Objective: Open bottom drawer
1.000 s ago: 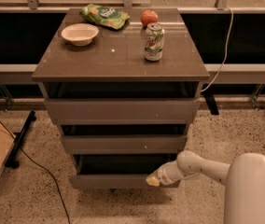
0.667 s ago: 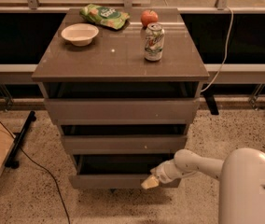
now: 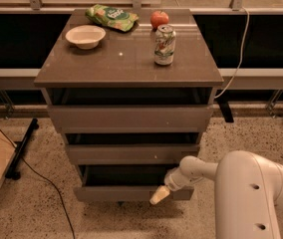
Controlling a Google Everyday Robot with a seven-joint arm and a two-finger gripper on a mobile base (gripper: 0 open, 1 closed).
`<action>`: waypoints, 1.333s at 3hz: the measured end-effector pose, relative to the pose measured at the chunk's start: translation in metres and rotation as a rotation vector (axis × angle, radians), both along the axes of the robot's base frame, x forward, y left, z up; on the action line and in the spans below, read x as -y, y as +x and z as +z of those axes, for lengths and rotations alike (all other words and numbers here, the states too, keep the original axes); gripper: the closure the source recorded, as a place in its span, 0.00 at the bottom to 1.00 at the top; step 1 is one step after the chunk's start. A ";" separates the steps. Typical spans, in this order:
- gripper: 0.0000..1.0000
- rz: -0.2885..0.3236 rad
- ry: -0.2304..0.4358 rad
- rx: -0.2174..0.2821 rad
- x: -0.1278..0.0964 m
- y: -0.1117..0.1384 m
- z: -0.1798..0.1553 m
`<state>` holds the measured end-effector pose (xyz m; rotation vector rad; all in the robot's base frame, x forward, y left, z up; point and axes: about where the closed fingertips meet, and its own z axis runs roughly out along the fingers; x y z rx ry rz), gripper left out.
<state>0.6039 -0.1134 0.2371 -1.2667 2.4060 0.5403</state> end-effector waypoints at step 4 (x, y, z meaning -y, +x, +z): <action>0.39 0.064 -0.012 -0.193 -0.003 -0.036 -0.067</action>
Offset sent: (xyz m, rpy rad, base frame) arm 0.0025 -0.0102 -0.0688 0.0062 0.1458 -0.0128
